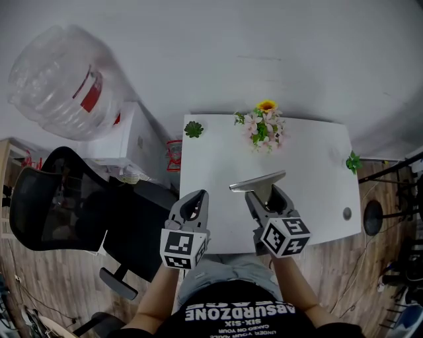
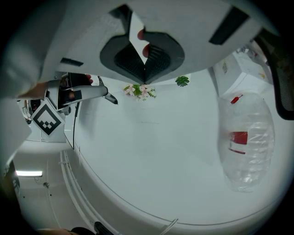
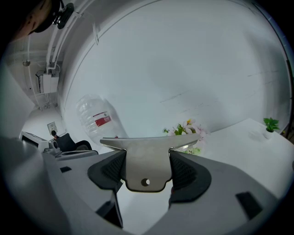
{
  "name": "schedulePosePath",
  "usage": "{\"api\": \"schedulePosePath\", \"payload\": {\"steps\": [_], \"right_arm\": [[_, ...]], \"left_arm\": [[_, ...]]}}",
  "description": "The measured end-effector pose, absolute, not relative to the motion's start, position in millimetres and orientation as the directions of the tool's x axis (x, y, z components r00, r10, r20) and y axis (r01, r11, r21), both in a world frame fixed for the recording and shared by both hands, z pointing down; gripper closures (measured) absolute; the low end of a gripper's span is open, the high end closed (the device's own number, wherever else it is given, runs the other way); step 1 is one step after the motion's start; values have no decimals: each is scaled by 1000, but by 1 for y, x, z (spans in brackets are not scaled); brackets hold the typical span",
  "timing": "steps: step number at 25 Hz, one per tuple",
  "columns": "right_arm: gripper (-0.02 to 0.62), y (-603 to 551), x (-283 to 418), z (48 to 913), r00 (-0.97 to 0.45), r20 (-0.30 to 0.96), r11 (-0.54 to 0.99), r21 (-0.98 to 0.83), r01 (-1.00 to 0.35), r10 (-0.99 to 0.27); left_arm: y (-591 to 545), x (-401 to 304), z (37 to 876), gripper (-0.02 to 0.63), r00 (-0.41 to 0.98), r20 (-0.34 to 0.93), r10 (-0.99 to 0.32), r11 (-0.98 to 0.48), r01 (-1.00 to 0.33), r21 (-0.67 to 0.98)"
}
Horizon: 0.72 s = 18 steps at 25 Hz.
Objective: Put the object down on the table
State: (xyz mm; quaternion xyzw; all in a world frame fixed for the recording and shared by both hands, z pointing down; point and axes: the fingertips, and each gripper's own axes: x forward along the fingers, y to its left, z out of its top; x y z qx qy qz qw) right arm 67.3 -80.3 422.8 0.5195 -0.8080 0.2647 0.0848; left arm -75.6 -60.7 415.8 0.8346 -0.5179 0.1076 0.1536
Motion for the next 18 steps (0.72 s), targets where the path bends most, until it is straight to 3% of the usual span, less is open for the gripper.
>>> {"api": "schedulePosePath", "payload": {"steps": [18], "right_arm": [[306, -124, 39, 471, -501, 476, 346, -377, -859, -723]], "left_arm": [[-99, -85, 454, 600, 424, 421, -802, -395, -905, 159]]}}
